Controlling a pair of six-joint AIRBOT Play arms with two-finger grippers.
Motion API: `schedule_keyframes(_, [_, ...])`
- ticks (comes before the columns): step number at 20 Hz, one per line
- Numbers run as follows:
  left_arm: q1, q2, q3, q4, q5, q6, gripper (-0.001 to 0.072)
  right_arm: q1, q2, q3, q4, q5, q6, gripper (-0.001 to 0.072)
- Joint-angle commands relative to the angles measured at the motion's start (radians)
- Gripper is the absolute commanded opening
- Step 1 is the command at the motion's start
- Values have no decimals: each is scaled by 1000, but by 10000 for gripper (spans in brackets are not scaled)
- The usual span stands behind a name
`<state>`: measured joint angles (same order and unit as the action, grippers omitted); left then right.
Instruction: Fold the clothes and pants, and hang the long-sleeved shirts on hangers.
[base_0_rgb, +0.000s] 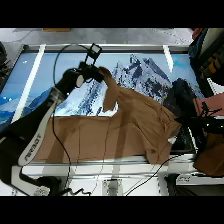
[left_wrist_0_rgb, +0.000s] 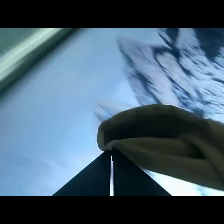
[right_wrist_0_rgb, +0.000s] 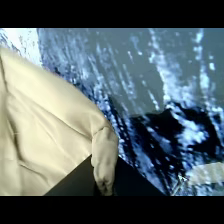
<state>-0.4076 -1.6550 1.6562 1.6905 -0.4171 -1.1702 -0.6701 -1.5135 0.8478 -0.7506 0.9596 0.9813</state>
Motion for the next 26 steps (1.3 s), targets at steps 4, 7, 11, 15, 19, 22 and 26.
schedule_keyframes(4, [-11, 118, 1, 109, 156, 479, 16, 0, 1, 1, 14, -10, 5, 37])
schedule_keyframes(7, [-34, 106, -4, -18, 125, 479, 16, 0, 1, 1, 14, -10, 5, 37])
schedule_keyframes(11, [-80, 16, -4, -151, 23, 479, 17, 0, 1, 1, 14, -10, 5, 37])
schedule_keyframes(15, [-82, -104, -4, -151, -13, 222, 16, 0, 1, 1, 13, -9, 5, 37])
schedule_keyframes(19, [33, -122, -4, -161, -287, -318, 15, 0, 1, 1, 13, -11, -4, 37])
schedule_keyframes(22, [157, -121, -18, -448, -499, -106, 15, 0, 1, 1, 11, -10, -7, 37])
schedule_keyframes(26, [237, -117, -111, -812, -612, 79, 13, 0, 1, 1, 10, -10, -7, 37])
